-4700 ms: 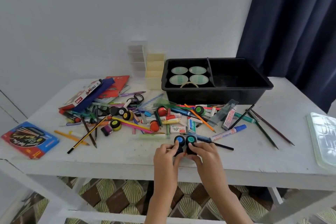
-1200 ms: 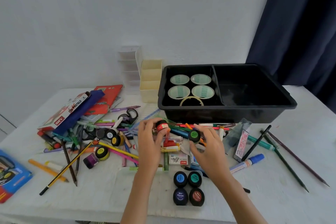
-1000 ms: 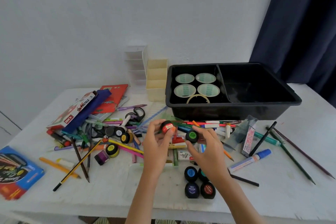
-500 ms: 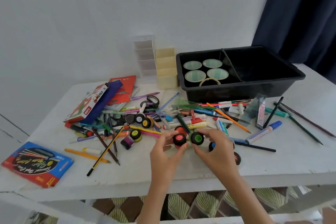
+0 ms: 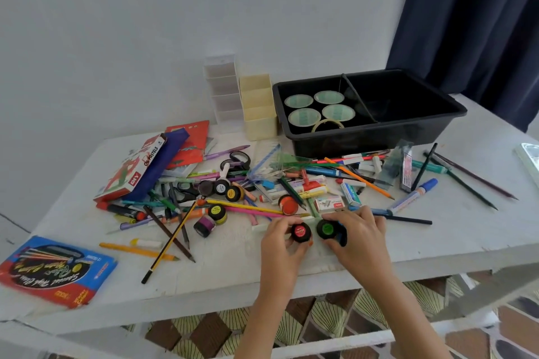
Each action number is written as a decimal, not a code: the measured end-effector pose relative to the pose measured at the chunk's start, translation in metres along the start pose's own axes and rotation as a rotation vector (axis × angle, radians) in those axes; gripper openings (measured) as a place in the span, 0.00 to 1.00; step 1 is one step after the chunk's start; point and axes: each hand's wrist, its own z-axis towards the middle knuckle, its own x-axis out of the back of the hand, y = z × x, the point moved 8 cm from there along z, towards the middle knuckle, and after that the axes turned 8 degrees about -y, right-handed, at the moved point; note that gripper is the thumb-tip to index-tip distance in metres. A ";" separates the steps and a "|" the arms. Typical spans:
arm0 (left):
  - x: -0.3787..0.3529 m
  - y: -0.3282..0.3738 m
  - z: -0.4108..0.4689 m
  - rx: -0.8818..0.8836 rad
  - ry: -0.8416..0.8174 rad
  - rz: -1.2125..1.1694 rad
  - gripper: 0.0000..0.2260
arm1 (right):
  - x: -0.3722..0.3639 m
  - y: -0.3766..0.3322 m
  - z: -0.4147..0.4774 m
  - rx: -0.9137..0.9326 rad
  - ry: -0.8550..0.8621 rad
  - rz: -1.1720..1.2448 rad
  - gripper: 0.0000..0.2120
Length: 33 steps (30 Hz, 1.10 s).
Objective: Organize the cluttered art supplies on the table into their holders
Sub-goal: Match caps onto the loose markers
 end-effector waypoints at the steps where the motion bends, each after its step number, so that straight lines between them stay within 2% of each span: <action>1: -0.001 0.001 0.000 -0.012 -0.002 0.016 0.13 | -0.002 -0.001 0.000 0.009 -0.007 -0.006 0.22; 6: -0.004 0.001 0.003 -0.046 -0.014 0.105 0.14 | -0.005 0.005 0.009 -0.014 -0.120 0.047 0.23; 11: -0.007 0.000 0.006 -0.006 -0.027 0.115 0.14 | -0.008 0.000 0.015 0.016 -0.155 -0.052 0.24; 15: -0.011 0.001 0.010 0.028 -0.036 0.232 0.15 | -0.010 -0.001 0.015 0.019 -0.154 -0.080 0.25; 19: -0.013 0.003 0.011 0.007 -0.049 0.314 0.16 | -0.004 -0.010 0.017 0.044 -0.206 -0.135 0.22; 22: -0.011 0.005 0.012 0.012 -0.061 0.290 0.12 | 0.002 -0.013 0.017 0.043 -0.286 -0.139 0.19; 24: -0.005 0.008 0.010 0.018 -0.042 0.270 0.08 | 0.009 -0.017 0.020 0.036 -0.284 -0.122 0.18; 28: 0.016 0.012 0.006 -0.008 0.033 0.304 0.13 | 0.017 -0.034 0.033 0.058 -0.211 -0.013 0.15; 33: 0.039 0.003 0.009 0.024 0.127 0.246 0.12 | -0.007 -0.071 0.057 0.181 -0.271 0.022 0.13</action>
